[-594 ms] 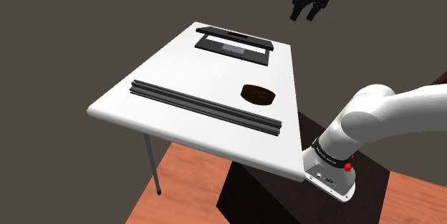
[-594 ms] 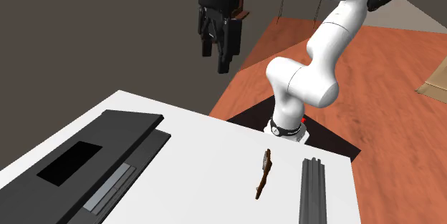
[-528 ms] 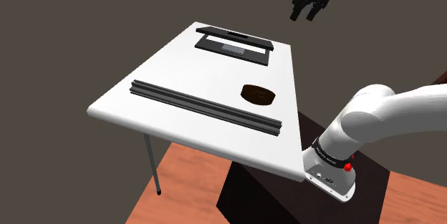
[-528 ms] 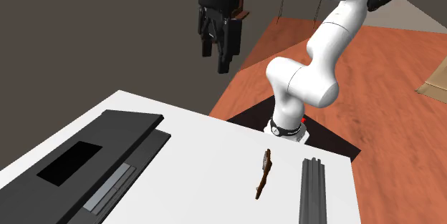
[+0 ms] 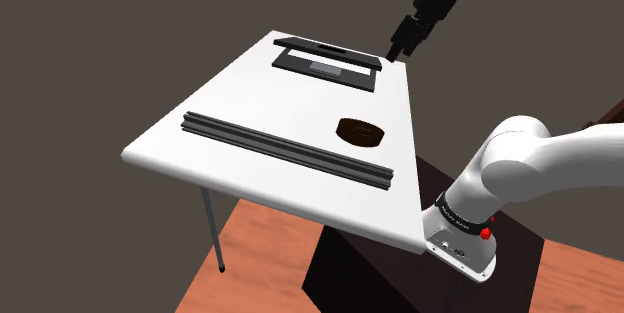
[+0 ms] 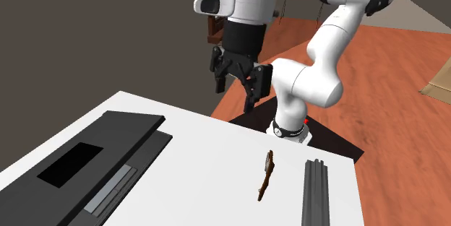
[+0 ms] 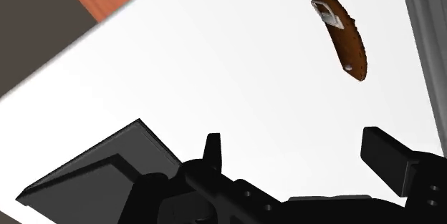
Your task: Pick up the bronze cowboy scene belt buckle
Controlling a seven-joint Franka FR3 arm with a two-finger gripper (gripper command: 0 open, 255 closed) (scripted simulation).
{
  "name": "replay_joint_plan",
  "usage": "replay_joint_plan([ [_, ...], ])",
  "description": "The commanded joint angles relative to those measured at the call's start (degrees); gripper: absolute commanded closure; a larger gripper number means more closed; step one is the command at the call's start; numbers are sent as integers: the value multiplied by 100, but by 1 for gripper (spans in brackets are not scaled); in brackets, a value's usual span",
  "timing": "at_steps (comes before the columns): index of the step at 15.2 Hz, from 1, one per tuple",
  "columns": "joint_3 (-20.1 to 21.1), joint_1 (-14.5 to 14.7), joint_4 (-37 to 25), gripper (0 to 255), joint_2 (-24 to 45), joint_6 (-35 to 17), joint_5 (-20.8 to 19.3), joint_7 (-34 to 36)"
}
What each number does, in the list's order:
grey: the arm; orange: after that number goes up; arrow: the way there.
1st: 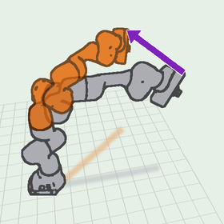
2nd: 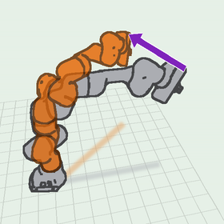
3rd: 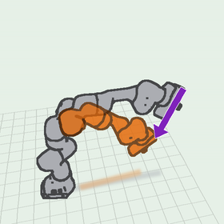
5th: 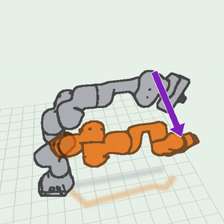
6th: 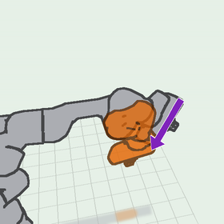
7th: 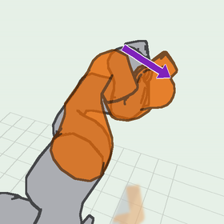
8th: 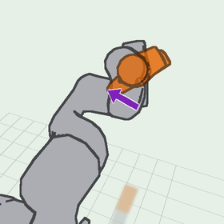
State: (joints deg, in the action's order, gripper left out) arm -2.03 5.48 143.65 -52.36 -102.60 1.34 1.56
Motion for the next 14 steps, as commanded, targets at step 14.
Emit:
replay_joint_plan([
  [14,492,1558,2460,0,-481,-2577,643,-1132],
])
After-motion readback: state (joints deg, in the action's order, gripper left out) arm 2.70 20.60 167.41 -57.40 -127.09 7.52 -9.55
